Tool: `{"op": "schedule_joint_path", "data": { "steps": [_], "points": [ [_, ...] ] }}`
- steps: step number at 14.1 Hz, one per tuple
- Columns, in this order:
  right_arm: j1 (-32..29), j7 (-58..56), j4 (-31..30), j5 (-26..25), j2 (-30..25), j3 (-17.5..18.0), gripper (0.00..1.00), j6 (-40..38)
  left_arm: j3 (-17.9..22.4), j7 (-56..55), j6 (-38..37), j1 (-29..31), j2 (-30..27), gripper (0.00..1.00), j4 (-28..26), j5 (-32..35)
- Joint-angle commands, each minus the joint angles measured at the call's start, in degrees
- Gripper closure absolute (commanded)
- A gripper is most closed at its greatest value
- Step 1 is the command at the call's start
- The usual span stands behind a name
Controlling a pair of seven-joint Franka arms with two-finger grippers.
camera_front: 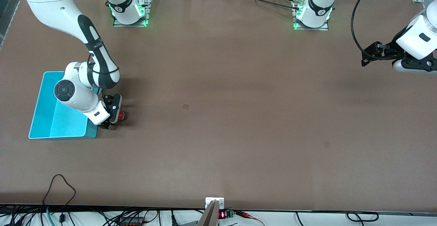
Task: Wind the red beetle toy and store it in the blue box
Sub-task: 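Lower the right gripper and grasp the red car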
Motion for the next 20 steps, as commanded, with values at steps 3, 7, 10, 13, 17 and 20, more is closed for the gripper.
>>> {"op": "schedule_joint_path", "data": {
  "steps": [3,7,10,13,17,20],
  "points": [
    [0.3,-0.9,-1.2,-0.7,-0.4,-0.2,0.71,1.8,-0.2,-0.9,-0.9,-0.2,0.8,0.00,1.6,-0.1],
    [1.1,0.7,-1.1,-0.5,-3.0,-0.1,0.98,1.3,-0.4,-0.9,-0.9,-0.2,0.8,0.00,1.6,-0.1],
    [1.1,8.0,-0.5,0.3,-6.8,-0.1,0.99,1.2,-0.4,-0.9,-0.9,-0.2,0.7,0.00,1.6,-0.1],
    [1.1,15.7,1.3,2.5,-9.6,-0.1,1.00,1.2,-0.4,-0.9,-0.9,-0.1,0.8,0.00,1.6,-0.1],
    [1.1,30.4,4.6,7.1,-10.4,-0.4,1.00,-1.7,-0.4,-0.9,-0.9,-0.2,0.8,0.00,1.6,-0.1],
    [0.4,38.8,5.1,7.1,-10.9,-0.8,1.00,-1.9,-0.4,-0.9,-0.9,-0.2,0.8,0.00,1.6,-0.1]
  ]
}}
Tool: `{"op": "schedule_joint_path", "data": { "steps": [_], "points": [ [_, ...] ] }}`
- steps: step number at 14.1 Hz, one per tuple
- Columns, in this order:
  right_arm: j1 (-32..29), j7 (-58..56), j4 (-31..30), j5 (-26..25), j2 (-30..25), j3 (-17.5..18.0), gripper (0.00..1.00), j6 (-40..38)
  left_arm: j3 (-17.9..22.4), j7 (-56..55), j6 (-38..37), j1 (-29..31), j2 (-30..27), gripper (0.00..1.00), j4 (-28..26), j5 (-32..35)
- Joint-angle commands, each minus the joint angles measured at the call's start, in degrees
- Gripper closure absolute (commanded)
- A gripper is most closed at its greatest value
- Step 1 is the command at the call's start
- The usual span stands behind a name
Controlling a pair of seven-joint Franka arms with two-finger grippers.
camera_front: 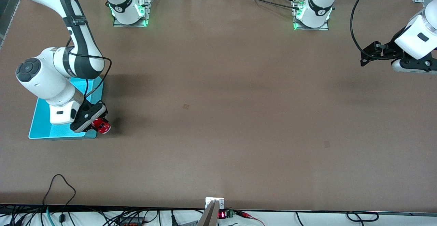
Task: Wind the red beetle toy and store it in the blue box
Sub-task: 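Lower the right gripper and grasp the red car, then lift the car with the right gripper and carry it over the box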
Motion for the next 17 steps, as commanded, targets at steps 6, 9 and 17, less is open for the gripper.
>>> {"op": "schedule_joint_path", "data": {
  "steps": [6,9,17],
  "points": [
    [-3.7,23.1,0.6,1.1,-1.4,-5.0,1.00,-9.3,-0.1,-0.9,-0.9,-0.1,0.8,0.00,1.6,-0.2],
    [-8.7,26.2,0.5,1.0,-0.9,-5.1,0.97,-10.1,-0.1,-0.9,-0.9,-0.1,0.8,0.00,1.6,-0.2],
    [-13.4,27.9,-0.8,0.9,2.4,-5.6,1.00,-10.1,-0.2,-0.9,-0.9,0.0,0.4,0.00,1.6,-0.2]
  ]
}}
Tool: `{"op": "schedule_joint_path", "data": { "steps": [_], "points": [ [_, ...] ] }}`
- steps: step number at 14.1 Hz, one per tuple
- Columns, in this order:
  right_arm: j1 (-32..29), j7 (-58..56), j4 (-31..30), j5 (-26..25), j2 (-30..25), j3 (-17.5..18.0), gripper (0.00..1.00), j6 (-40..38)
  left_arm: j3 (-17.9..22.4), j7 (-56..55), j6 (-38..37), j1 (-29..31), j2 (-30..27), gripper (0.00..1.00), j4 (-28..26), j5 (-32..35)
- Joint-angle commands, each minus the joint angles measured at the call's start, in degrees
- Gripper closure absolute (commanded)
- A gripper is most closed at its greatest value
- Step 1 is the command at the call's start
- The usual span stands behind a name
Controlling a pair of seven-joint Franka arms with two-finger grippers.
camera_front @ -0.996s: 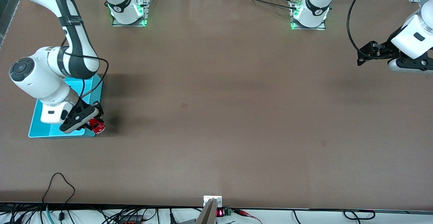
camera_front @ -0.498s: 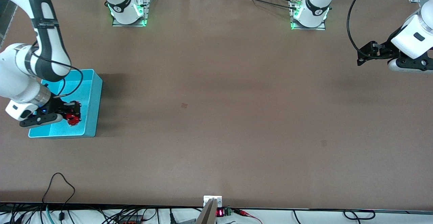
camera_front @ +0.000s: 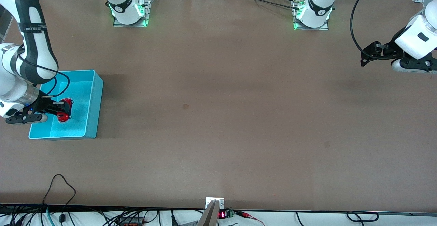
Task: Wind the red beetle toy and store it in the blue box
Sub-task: 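Lift the car with the right gripper and carry it over the box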
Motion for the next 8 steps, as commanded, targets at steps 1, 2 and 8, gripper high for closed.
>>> {"op": "schedule_joint_path", "data": {
  "steps": [1,2,8],
  "points": [
    [-2.9,2.4,-0.9,0.4,1.5,0.3,1.00,-0.3,-0.3,-0.9,-1.0,0.0,0.4,0.00,1.5,-0.2],
    [-3.1,3.7,-0.9,0.4,2.4,0.3,1.00,-0.3,-0.3,-0.9,-0.9,0.0,0.4,0.00,1.5,-0.3],
    [-3.0,4.1,-2.2,0.2,5.0,0.3,0.99,0.1,-0.3,-0.9,-1.1,0.1,0.0,0.00,1.5,-0.5]
  ]
}}
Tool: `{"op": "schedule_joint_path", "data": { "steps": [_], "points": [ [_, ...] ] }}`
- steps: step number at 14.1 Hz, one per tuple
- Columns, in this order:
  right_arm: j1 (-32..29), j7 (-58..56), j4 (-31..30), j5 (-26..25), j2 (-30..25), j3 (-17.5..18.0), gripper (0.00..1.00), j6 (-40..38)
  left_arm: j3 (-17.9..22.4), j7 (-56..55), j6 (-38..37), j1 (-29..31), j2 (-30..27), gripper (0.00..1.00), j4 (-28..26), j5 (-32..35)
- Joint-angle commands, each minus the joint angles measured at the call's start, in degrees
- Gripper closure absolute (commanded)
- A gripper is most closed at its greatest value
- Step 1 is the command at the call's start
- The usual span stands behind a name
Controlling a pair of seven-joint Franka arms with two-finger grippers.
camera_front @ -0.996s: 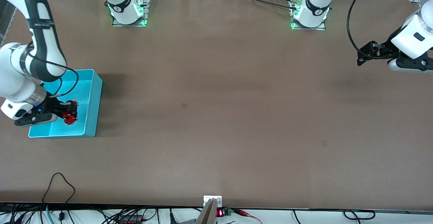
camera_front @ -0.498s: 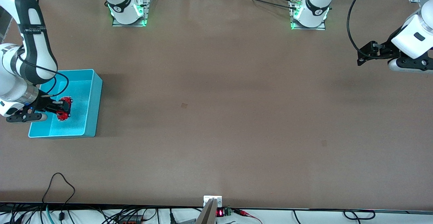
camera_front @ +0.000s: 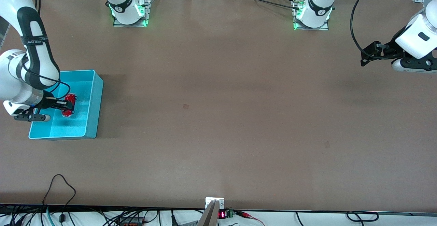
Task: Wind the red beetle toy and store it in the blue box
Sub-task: 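Lift the car with the right gripper and carry it over the box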
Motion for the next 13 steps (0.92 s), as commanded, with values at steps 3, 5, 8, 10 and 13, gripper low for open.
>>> {"op": "schedule_joint_path", "data": {
  "steps": [3,5,8,10,13],
  "points": [
    [0.1,0.7,-0.9,0.0,1.2,0.4,0.93,1.2,-0.2,-0.9,-1.2,0.1,0.0,0.00,1.3,-0.6],
    [0.0,0.6,-0.9,0.0,2.2,0.4,0.92,2.9,-0.2,-0.8,-1.2,0.1,0.0,0.00,1.3,-0.6],
    [0.0,0.6,-0.9,0.0,3.7,0.3,0.89,3.0,-0.1,-0.8,-1.1,0.1,0.0,0.00,1.3,-0.4],
    [0.2,0.6,-0.9,0.0,4.3,0.3,0.78,3.1,-0.1,-0.8,-1.1,0.2,0.0,0.00,1.3,-0.3],
    [-0.1,0.9,-0.5,0.7,3.2,0.2,0.00,3.1,-0.2,-0.9,-0.9,0.2,0.1,0.00,1.3,-0.3]
  ]
}}
